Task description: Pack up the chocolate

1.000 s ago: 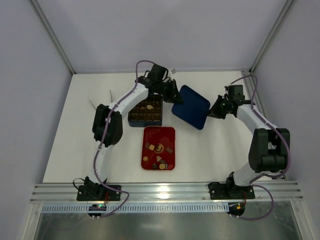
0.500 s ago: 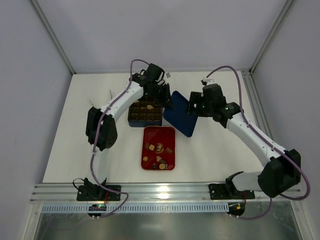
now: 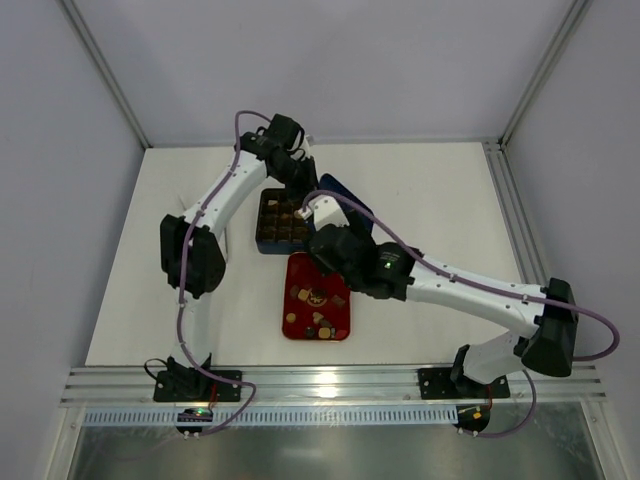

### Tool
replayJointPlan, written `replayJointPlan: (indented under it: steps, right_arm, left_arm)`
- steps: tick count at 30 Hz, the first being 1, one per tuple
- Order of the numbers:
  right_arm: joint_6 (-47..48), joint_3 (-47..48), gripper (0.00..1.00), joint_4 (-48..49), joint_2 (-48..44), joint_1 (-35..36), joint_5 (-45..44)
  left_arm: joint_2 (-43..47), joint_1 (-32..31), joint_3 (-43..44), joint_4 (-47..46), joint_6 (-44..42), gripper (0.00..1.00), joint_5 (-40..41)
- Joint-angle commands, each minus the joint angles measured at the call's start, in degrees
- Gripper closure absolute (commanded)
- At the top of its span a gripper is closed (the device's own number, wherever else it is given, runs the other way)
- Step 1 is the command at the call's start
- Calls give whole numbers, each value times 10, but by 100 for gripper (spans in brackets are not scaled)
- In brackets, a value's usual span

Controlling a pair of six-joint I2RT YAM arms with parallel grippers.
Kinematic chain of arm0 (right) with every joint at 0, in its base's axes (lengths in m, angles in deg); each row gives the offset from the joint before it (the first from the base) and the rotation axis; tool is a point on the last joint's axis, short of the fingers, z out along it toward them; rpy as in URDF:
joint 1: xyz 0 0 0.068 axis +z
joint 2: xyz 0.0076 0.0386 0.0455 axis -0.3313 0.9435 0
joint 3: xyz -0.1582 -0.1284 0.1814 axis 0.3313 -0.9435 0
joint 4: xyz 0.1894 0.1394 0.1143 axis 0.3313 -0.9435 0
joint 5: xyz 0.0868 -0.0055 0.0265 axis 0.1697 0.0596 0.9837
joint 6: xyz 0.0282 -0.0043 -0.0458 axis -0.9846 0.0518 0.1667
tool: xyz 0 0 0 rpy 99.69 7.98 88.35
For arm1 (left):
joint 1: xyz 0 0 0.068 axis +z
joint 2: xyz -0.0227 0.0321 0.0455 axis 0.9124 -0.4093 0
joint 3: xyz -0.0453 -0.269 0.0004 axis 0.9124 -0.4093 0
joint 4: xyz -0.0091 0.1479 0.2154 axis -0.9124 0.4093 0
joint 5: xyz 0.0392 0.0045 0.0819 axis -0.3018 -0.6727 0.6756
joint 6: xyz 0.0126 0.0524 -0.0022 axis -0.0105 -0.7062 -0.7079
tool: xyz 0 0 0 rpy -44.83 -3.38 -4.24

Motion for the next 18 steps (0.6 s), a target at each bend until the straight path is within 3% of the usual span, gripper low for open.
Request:
replayJointPlan:
  steps: [1,7,14,18]
  right_arm:
    - [61,45,22,-7,52,37,-136]
    - [120,64,23,12,136,60,-199]
    - [165,72,34,33,195,61,-295]
    - [182,60,39,59,207,59,-307]
  left_arm:
    - [31,3,9,13,14,100,-41]
    - [44,4,-2,14,11,100,-43]
    - [55,5,-6,13,12,100,-49]
    - [61,4,-8,15,10,100,-51]
